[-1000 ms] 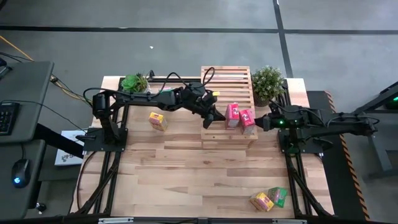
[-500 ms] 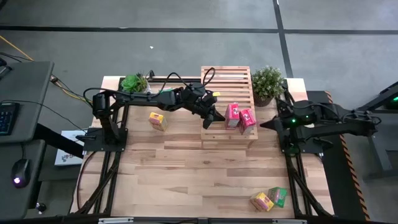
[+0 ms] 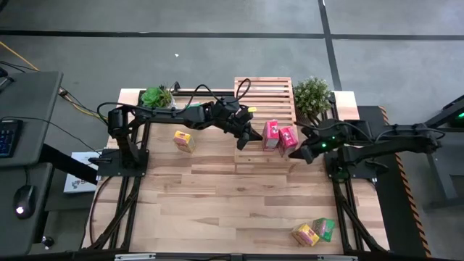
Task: Stack cereal on shelf
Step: Put the red cereal box on the shelf aligned with the other red cereal box
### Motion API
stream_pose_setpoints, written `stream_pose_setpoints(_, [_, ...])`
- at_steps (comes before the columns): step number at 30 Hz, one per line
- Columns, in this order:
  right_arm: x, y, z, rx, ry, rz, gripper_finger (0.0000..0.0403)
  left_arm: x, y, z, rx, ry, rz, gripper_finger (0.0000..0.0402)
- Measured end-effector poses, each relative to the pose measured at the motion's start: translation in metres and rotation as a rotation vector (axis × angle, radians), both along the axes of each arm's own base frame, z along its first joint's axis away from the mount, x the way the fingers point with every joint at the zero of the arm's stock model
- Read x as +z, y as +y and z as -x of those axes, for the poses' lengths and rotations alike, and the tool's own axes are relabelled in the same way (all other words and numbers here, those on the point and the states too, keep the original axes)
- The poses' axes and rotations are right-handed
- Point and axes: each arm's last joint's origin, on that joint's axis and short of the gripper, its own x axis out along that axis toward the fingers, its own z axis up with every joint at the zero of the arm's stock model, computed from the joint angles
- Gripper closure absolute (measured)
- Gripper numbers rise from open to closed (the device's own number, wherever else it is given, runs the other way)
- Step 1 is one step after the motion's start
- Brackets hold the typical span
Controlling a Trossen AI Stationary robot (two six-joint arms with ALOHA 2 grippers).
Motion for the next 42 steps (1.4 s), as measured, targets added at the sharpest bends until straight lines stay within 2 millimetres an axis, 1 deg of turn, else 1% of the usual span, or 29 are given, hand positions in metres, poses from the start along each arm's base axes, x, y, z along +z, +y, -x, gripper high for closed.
stream_pose_setpoints(6, [0.002, -0.002, -0.002, -0.056, -0.021, 0.019, 0.0403, 0.0, 0.0, 0.0, 0.002, 0.0, -0.001, 0.0401])
stream_pose_setpoints(13, [0.003, -0.002, -0.007, -0.055, -0.045, 0.015, 0.0403, 0.0, 0.001, 0.0, 0.002, -0.001, -0.006, 0.0401])
stream_pose_setpoints(17, [-0.001, -0.001, -0.013, -0.056, -0.021, 0.014, 0.0403, 0.0, 0.001, 0.0, 0.003, -0.002, -0.006, 0.0401])
stream_pose_setpoints(22, [-0.002, -0.001, -0.025, -0.054, -0.045, 0.014, 0.0403, 0.0, 0.001, 0.0, 0.005, -0.002, -0.01, 0.0401])
stream_pose_setpoints(27, [0.0, -0.001, -0.028, -0.049, -0.071, 0.009, 0.0403, 0.0, 0.001, 0.0, 0.004, -0.003, -0.011, 0.0401])
stream_pose_setpoints(32, [0.005, 0.001, -0.021, 0.017, -0.101, -0.031, 0.0403, 0.0, 0.001, 0.0, 0.004, -0.003, -0.011, 0.0402])
stream_pose_setpoints(37, [0.013, 0.004, -0.005, 0.101, -0.139, -0.09, 0.0403, 0.0, 0.001, 0.0, 0.001, -0.005, -0.019, 0.0401])
stream_pose_setpoints(39, [0.012, 0.003, 0.005, 0.085, -0.113, -0.093, 0.0403, 0.0, 0.001, 0.0, 0.0, -0.005, -0.019, 0.0401])
stream_pose_setpoints(42, [0.009, 0.0, 0.017, -0.003, -0.068, -0.035, 0.0403, 0.0, 0.002, 0.0, 0.0, -0.005, -0.018, 0.0401])
